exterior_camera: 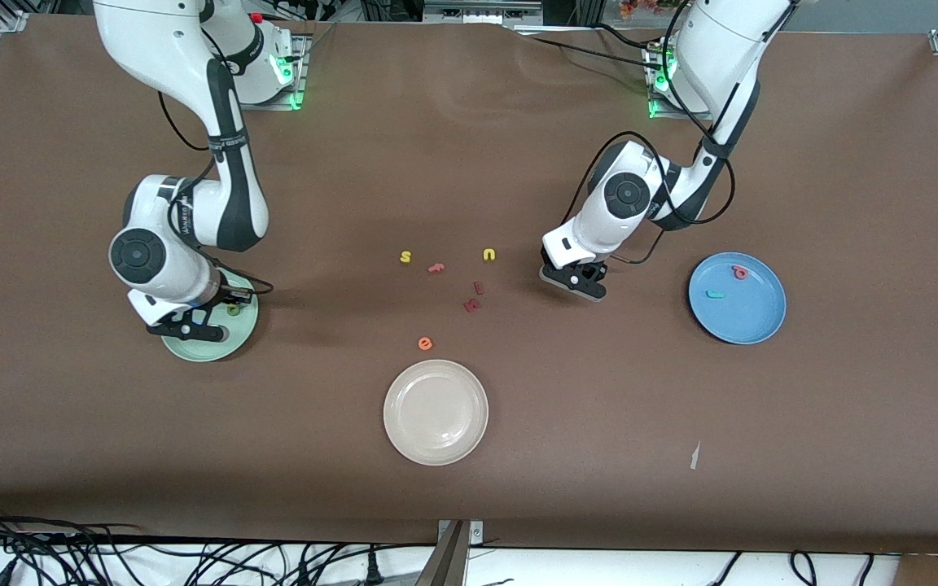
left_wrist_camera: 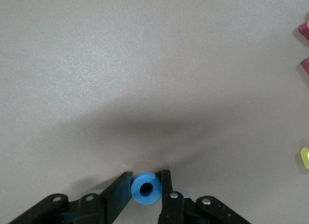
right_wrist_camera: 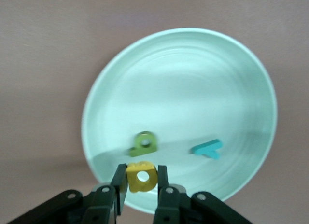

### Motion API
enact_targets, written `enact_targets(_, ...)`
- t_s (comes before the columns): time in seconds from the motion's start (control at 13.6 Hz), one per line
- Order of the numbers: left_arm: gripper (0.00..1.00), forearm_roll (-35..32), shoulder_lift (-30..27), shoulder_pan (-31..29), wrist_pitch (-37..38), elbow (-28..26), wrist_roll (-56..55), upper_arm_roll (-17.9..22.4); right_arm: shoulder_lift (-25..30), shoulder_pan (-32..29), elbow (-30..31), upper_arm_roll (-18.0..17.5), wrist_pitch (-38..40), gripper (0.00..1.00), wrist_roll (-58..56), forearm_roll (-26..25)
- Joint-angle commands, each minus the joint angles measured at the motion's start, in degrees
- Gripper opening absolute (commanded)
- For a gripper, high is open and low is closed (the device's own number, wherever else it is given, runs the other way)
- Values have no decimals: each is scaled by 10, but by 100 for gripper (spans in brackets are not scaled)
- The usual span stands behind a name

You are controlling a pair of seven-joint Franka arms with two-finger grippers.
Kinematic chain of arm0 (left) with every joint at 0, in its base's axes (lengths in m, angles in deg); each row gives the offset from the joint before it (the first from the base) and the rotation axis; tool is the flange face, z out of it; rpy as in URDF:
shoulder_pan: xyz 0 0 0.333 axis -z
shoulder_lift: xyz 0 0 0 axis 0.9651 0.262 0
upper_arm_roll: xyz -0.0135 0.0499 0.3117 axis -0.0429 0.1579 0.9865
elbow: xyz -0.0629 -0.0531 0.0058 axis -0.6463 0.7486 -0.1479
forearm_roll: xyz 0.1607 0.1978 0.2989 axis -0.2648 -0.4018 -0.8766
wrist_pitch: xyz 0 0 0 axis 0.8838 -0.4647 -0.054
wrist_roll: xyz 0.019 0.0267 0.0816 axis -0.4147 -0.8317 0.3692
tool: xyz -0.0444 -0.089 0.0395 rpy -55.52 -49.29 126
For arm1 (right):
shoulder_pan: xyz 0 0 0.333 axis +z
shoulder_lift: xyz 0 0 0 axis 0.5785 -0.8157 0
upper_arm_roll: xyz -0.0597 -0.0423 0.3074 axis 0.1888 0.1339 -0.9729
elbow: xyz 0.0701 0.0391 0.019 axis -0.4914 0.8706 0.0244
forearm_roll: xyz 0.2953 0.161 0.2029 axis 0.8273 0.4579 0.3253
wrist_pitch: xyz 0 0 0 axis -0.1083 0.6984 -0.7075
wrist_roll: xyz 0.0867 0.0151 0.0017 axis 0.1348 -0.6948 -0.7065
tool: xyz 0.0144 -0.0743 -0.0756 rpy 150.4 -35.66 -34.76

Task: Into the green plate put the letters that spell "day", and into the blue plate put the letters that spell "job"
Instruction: 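Lift yellow d with the right gripper while the left gripper grasps blue o, then open both grippers, dropping d on green plate and o on blue plate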

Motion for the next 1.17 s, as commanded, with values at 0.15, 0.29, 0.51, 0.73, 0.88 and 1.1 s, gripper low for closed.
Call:
enact_targets(0.15, 13, -10, -20, -27, 8, 10, 6, 9, 14, -14, 3, 4, 2, 100, -23, 38)
enact_targets(0.29, 13, -11, -64, -76, 55, 10, 28, 8, 15, -14, -29, 4, 43, 100, -23, 39)
enact_targets(0.51, 13, -10, -122, -150, 134, 6, 136, 9, 15, -15, -103, 13, 148, 100, -20, 39)
enact_targets(0.73, 15, -10, -155, -229, 182, -26, 248, 9, 15, -13, -173, 14, 247, 100, 13, 39)
enact_targets(0.88, 18, -10, -171, -265, 183, -57, 301, 15, 14, -12, -205, 13, 287, 100, 66, 35)
enact_targets(1.1, 27, -10, -174, -280, 185, -75, 365, 56, 11, -7, -238, 10, 300, 100, 66, 18)
